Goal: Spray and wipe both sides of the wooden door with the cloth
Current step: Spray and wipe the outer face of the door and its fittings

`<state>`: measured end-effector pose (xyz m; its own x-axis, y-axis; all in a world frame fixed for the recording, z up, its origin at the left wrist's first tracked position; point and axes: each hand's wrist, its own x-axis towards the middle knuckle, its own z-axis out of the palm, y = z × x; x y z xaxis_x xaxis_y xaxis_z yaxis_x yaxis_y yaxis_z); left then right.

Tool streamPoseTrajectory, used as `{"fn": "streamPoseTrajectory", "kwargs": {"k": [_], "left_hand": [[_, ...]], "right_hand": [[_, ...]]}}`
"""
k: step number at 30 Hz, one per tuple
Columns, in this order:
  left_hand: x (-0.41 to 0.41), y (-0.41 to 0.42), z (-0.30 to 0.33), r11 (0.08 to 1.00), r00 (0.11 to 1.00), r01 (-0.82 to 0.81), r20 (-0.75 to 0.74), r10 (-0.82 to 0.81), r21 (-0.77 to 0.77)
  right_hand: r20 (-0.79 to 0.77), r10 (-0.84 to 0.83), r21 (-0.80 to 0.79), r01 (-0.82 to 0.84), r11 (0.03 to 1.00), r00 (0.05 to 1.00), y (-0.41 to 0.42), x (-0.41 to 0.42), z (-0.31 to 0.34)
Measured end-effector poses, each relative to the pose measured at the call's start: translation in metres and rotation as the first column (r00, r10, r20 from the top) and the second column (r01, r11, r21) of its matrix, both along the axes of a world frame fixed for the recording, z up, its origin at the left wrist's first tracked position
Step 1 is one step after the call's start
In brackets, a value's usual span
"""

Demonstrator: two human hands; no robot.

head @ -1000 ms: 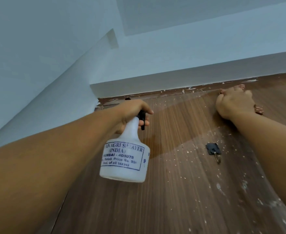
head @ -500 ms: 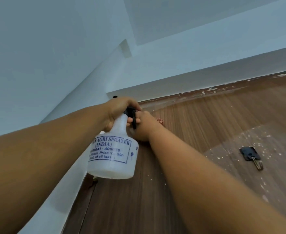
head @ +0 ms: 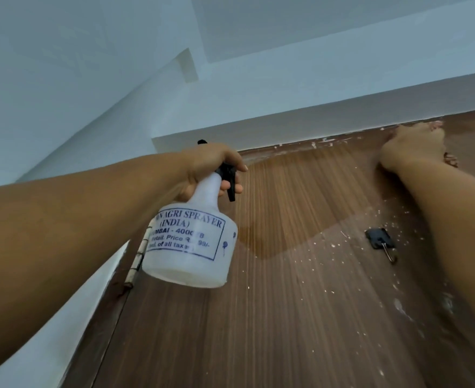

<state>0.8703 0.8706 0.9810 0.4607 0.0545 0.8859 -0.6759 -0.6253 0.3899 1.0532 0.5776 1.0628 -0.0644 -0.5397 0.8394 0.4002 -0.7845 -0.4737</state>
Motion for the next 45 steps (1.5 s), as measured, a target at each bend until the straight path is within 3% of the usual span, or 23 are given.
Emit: {"fn": "streamPoseTrajectory", "kwargs": {"k": [3, 6, 10, 12, 14, 16, 20, 24, 26, 29, 34, 36, 38, 42, 45], "left_hand": [[-0.009, 0.013, 0.002, 0.998, 0.999, -0.007, 0.035, 0.009, -0.058], [-0.019, 0.034, 0.003, 0.992, 0.995, -0.075, 0.063, 0.081, -0.101], [-0.022, 0.054, -0.003, 0.966, 0.975, -0.221, -0.006, 0.222, -0.131], [-0.022, 0.059, -0.007, 0.962, 0.973, -0.232, -0.041, 0.229, -0.147], [-0.019, 0.064, -0.009, 0.959, 0.971, -0.238, -0.036, 0.236, -0.155], [-0.018, 0.067, -0.005, 0.957, 0.968, -0.248, 0.005, 0.251, -0.149], [-0.017, 0.081, -0.003, 0.958, 0.970, -0.237, 0.010, 0.242, -0.161], [-0.023, 0.106, -0.009, 0.960, 0.976, -0.147, 0.125, 0.180, -0.237], [-0.023, 0.110, -0.015, 0.963, 0.979, -0.162, 0.084, 0.184, -0.216], [-0.023, 0.117, -0.022, 0.965, 0.985, -0.157, 0.042, 0.169, -0.208], [-0.021, 0.122, -0.024, 0.971, 0.991, -0.111, 0.051, 0.124, -0.210], [-0.019, 0.124, -0.023, 0.971, 0.993, -0.100, 0.039, 0.111, -0.216], [-0.020, 0.127, -0.020, 0.973, 0.993, -0.112, 0.006, 0.116, -0.202], [-0.015, 0.131, -0.018, 0.971, 0.989, -0.150, -0.037, 0.146, -0.186], [-0.011, 0.128, -0.020, 0.975, 0.994, -0.105, -0.048, 0.097, -0.195]], "right_hand": [[-0.008, -0.025, -0.044, 0.024, 0.999, 1.000, 0.039, -0.011, -0.003], [0.017, 0.018, -0.291, -0.013, 0.957, 1.000, 0.109, -0.027, 0.001], [0.058, 0.116, -0.711, -0.041, 0.702, 0.992, 0.200, -0.052, -0.011], [0.037, 0.190, -0.816, -0.080, 0.572, 0.981, 0.220, -0.056, -0.018], [0.057, 0.239, -0.832, -0.086, 0.548, 0.969, 0.220, -0.055, -0.016], [0.104, 0.249, -0.767, -0.082, 0.637, 0.963, 0.209, -0.048, -0.008], [0.146, 0.184, -0.458, -0.098, 0.884, 0.972, 0.180, -0.040, 0.006], [0.123, 0.107, -0.364, -0.055, 0.930, 0.987, 0.197, -0.045, 0.012], [0.080, 0.052, -0.486, -0.007, 0.874, 0.995, 0.229, -0.059, 0.018], [-0.002, 0.052, -0.721, -0.038, 0.691, 0.999, 0.297, -0.085, 0.010], [-0.077, 0.231, -0.863, -0.181, 0.472, 0.970, 0.362, -0.109, -0.020], [-0.106, 0.230, -0.885, -0.197, 0.422, 0.967, 0.362, -0.109, -0.016], [-0.071, 0.201, -0.858, -0.162, 0.488, 0.977, 0.352, -0.106, -0.005], [-0.018, 0.135, -0.568, -0.122, 0.814, 0.991, 0.287, -0.083, 0.023], [-0.020, 0.146, -0.394, -0.142, 0.908, 0.989, 0.229, -0.067, 0.028]]}}
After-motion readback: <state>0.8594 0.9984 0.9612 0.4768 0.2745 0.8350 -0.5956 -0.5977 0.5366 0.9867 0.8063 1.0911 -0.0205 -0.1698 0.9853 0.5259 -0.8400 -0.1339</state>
